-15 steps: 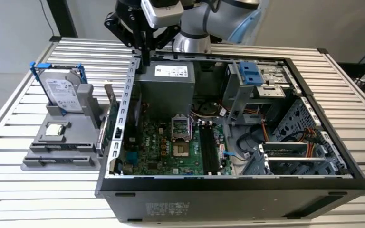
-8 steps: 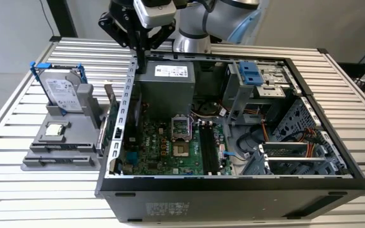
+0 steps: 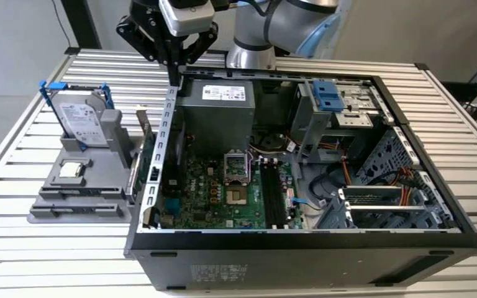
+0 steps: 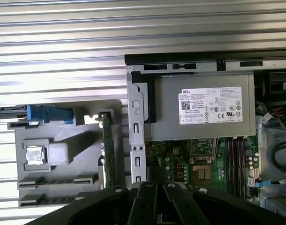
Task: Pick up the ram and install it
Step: 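Reach for the ram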
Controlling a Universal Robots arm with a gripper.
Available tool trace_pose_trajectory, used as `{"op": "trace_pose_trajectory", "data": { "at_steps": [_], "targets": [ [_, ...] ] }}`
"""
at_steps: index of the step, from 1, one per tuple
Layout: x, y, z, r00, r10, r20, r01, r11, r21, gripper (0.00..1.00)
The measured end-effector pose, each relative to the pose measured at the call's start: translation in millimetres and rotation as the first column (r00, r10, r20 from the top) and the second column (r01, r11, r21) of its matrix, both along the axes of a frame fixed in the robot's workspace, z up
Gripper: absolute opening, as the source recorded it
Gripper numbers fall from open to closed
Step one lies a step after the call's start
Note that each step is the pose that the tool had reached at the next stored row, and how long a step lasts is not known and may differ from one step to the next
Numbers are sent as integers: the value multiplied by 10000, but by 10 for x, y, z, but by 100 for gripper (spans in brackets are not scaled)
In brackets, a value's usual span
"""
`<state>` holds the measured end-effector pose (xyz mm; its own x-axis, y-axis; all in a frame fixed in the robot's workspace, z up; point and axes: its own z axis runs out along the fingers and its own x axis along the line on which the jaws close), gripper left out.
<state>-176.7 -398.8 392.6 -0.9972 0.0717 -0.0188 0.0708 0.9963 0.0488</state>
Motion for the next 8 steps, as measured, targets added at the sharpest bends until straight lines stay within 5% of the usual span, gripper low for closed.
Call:
{"op": "trace_pose_trajectory", "data": {
  "at_steps": [8],
  "targets": [
    [-126, 0, 0, 10000, -1, 0, 1, 10000, 0, 0]
  ]
}}
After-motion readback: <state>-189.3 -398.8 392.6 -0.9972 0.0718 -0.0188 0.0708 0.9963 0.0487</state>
